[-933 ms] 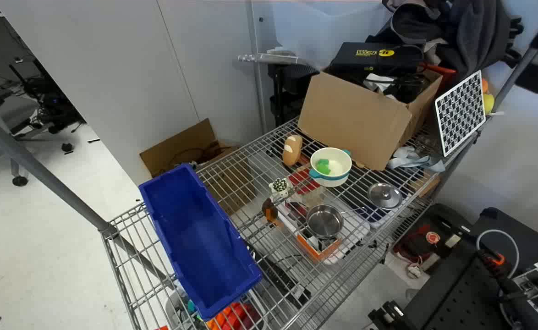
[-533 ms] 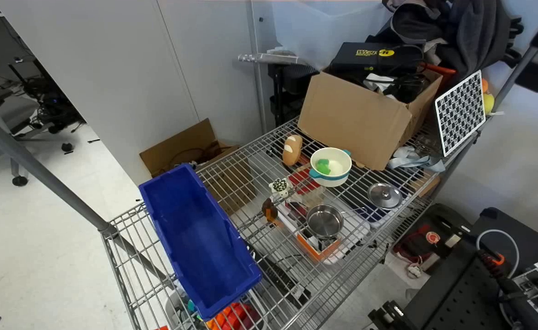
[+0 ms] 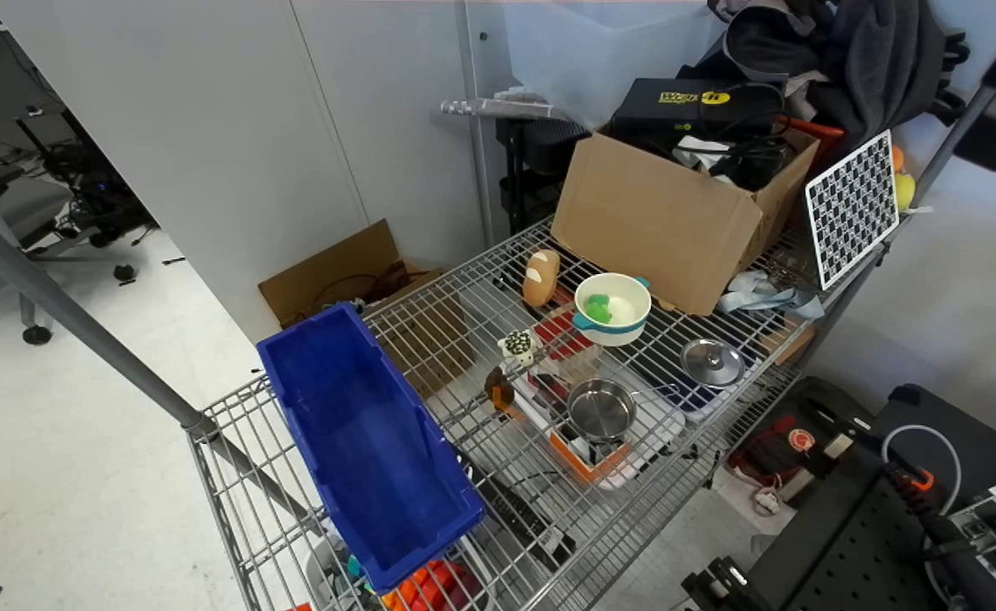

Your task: Put the white and grey thing in the pot

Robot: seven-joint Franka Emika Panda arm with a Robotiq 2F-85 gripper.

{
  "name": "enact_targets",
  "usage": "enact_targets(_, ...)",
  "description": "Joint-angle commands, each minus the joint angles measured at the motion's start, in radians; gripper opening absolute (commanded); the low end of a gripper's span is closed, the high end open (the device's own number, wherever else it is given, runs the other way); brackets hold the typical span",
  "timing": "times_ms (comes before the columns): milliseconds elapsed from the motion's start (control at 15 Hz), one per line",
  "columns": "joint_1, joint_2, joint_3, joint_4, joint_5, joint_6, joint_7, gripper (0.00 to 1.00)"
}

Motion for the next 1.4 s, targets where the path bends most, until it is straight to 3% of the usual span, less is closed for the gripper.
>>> enact_targets(0,0.018,0.002,-0.014,0.002,-0.008,-0.003,0.008,1.00)
enact_targets(267,0.013,0.023,-0.009,0.013,-0.006,0.000,0.026,1.00)
enact_targets(533,0.004,0.182,-0.003,0.096,0.010,0.024,0.087,1.00)
enact_targets(933,0.023,0.547,-0.005,0.328,0.020,0.142,0.199,1.00)
enact_targets(1333,0.104,0.937,-0.052,0.605,0.000,0.192,0.351,1.00)
